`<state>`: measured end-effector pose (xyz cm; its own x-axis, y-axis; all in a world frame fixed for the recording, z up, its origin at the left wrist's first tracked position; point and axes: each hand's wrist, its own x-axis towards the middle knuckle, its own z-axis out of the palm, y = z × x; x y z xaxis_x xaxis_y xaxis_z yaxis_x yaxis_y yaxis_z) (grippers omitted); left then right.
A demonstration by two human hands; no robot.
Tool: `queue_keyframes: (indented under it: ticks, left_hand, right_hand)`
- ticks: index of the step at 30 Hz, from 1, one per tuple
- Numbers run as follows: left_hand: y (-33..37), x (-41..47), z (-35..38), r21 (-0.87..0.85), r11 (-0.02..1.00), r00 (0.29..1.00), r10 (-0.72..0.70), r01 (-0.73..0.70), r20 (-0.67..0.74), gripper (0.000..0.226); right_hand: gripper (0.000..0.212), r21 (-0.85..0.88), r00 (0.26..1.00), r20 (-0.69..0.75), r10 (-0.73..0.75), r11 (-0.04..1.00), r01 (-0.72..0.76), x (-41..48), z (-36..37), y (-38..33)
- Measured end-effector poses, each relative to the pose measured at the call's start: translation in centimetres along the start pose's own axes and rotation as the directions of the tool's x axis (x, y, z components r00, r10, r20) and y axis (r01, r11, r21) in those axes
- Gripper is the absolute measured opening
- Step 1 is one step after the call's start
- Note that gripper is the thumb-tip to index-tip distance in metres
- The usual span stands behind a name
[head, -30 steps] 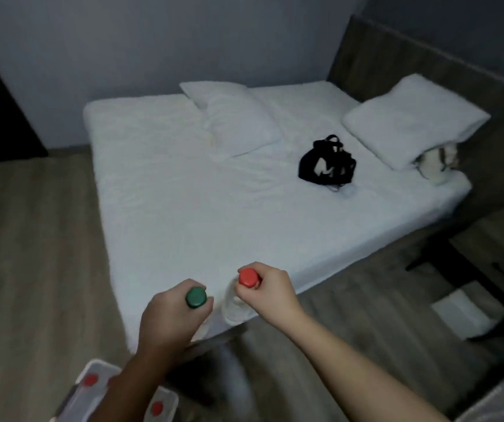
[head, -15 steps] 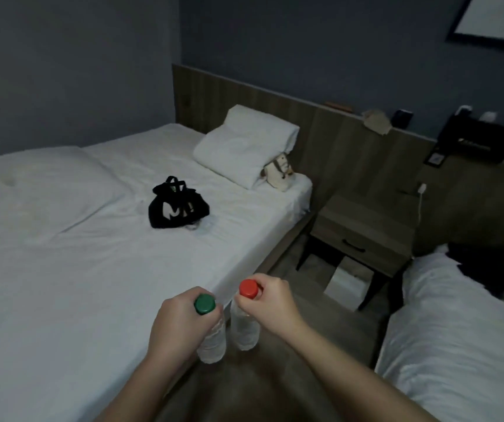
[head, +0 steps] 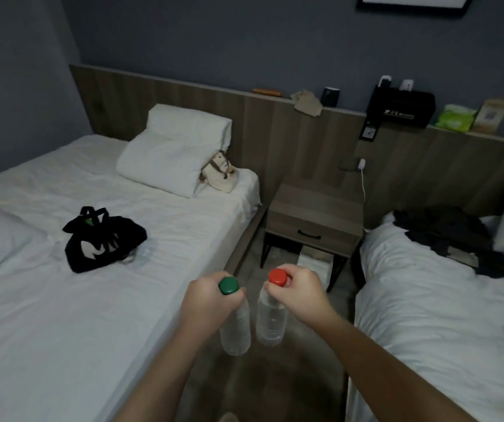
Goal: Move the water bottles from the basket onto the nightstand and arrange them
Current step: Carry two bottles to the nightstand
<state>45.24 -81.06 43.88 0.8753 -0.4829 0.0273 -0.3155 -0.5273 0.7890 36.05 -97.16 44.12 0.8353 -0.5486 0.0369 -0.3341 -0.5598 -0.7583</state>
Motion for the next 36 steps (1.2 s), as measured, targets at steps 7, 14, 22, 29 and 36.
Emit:
queue_keyframes:
  ticks: [7,14,22,29,36]
  left_hand:
    - [0.1,12.4,2.6,0.081,0.99,0.984,0.105,-0.117,0.141,0.012]
    - [0.9,22.7,4.5,0.067,0.965,0.953,0.239,-0.255,0.184,0.01]
    - [1.9,30.3,7.8,0.025,0.958,0.94,0.275,-0.286,0.204,0.013]
    - [4.2,37.5,13.2,0.014,0.973,0.948,0.221,-0.23,0.229,0.011]
    - [8.0,45.0,18.3,0.099,0.976,0.956,0.163,-0.192,0.245,0.019]
  right_hand:
    - [0.005,-0.049,0.991,-0.036,0.129,0.99,-0.13,9.7,-0.1,2.6]
    - [0.01,-0.054,0.971,-0.18,0.156,0.984,-0.168,17.3,-1.2,3.9]
    - [0.004,-0.023,0.95,-0.219,0.223,0.972,-0.234,24.1,-2.5,6.7]
    - [0.007,-0.017,0.959,-0.147,0.244,0.968,-0.249,32.2,-4.9,11.6]
    - [0.021,0.035,0.968,-0.105,0.226,0.974,-0.224,41.7,-8.8,16.2]
